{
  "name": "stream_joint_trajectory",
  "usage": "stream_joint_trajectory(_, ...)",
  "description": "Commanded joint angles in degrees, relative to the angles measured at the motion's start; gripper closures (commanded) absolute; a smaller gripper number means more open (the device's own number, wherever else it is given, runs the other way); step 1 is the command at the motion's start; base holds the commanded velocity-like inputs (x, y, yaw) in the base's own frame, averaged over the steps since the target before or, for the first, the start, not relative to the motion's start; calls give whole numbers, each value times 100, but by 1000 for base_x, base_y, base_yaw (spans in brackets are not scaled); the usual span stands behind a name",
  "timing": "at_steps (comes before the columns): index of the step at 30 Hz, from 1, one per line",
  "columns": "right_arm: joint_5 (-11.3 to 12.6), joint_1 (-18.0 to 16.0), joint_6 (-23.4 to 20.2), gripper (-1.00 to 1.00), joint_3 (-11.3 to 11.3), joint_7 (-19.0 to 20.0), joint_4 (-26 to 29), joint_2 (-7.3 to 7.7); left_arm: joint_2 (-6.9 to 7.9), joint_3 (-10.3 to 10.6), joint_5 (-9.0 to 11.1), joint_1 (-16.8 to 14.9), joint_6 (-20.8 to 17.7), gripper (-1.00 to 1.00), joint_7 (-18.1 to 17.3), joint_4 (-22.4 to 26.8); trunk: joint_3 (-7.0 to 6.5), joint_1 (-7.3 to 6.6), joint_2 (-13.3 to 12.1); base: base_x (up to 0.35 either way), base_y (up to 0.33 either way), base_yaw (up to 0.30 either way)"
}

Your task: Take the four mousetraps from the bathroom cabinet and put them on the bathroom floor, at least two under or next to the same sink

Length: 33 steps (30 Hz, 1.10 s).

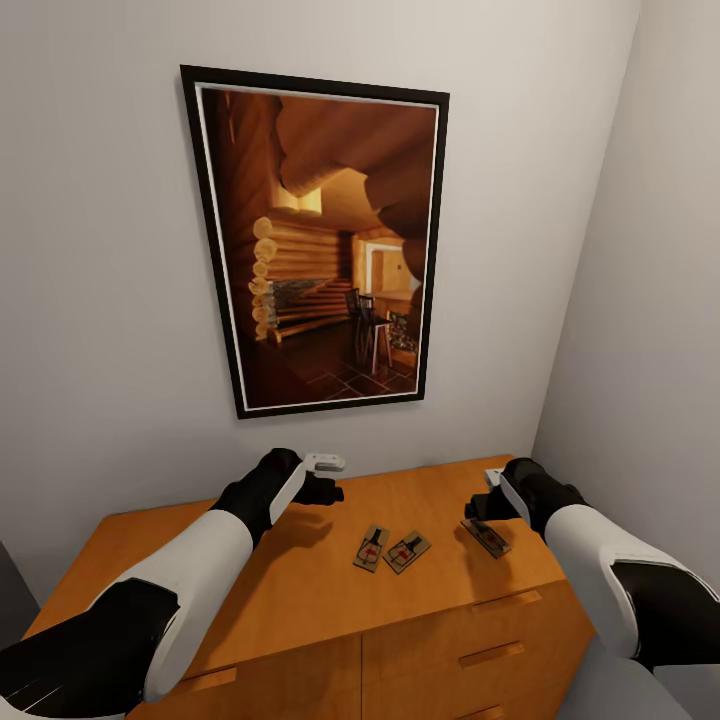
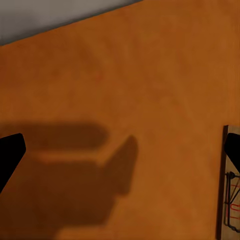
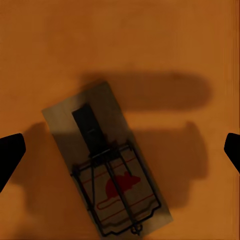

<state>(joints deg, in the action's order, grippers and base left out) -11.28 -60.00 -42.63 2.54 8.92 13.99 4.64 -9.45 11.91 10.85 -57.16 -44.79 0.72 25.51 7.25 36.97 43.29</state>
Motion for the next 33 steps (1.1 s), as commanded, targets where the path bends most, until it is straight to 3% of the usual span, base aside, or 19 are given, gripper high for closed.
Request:
stream_joint_trajectory(1, -59, -3, -26, -100, 27, 55, 9, 5, 4, 31, 27, -5, -21, -100, 7, 6, 10, 2, 8, 0, 0, 0)
stream_joint_trajectory(13, -65, -3, -26, -100, 27, 274, 12, 34, 4, 31, 27, -5, -23, -100, 7, 14, 10, 2, 8, 0, 0, 0)
stream_joint_trajectory(33, -61, -3, -34, -100, 27, 321, 0, 32, 4, 31, 25, -5, -21, -100, 7, 13, 10, 2, 8, 0, 0, 0)
